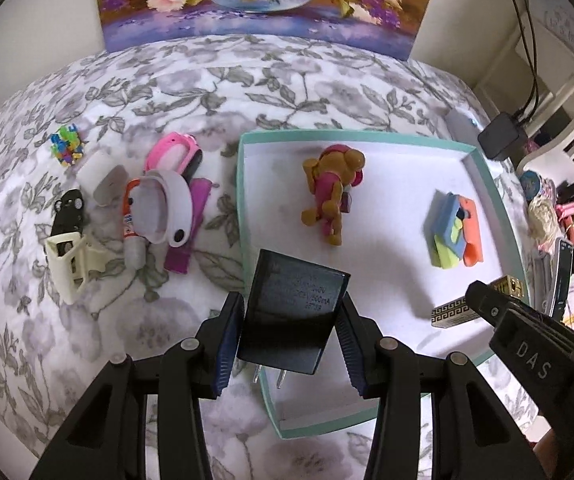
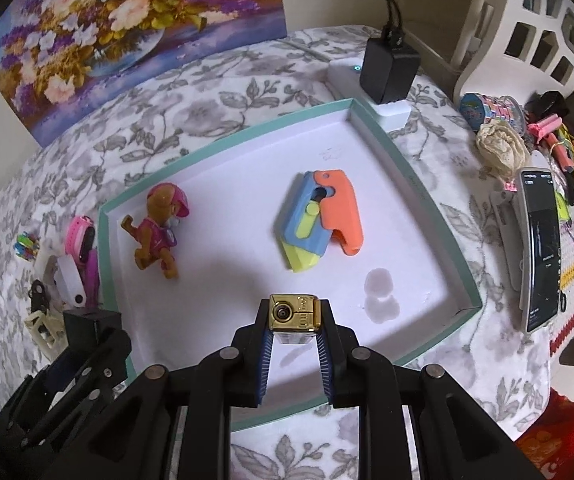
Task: Organize rigid objects
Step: 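Lift the black charger with the left tool while the right tool lifts the comb toward the tray, then open the left tool to drop the charger in the tray while the right tool releases the comb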
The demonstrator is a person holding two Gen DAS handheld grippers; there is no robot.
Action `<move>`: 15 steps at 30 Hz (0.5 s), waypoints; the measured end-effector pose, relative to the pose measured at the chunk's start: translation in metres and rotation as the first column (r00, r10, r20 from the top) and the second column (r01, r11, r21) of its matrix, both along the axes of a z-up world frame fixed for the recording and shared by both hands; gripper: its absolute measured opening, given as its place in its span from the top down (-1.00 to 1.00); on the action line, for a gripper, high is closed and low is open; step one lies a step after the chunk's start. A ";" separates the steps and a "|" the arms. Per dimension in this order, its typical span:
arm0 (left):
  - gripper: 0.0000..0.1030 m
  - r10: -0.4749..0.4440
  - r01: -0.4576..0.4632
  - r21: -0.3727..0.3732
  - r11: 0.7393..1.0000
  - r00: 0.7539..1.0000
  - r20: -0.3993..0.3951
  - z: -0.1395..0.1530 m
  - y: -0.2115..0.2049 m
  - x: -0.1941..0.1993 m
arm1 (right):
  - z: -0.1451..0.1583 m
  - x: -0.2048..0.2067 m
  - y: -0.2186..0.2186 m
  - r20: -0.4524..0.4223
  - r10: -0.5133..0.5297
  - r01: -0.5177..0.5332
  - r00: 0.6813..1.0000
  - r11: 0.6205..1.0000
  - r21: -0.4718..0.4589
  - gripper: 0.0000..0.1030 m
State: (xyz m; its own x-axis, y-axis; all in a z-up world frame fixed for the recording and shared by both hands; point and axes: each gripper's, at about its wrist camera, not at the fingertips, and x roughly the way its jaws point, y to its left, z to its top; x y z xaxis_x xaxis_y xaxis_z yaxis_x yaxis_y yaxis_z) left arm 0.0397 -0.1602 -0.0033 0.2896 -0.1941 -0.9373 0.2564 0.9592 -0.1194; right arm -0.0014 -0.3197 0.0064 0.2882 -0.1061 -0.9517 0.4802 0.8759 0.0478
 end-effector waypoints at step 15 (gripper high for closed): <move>0.07 -0.042 0.042 0.043 0.998 0.999 0.010 -0.015 -0.011 0.005 | -0.011 0.014 0.002 0.007 0.010 -0.010 1.000 1.000 0.001 0.54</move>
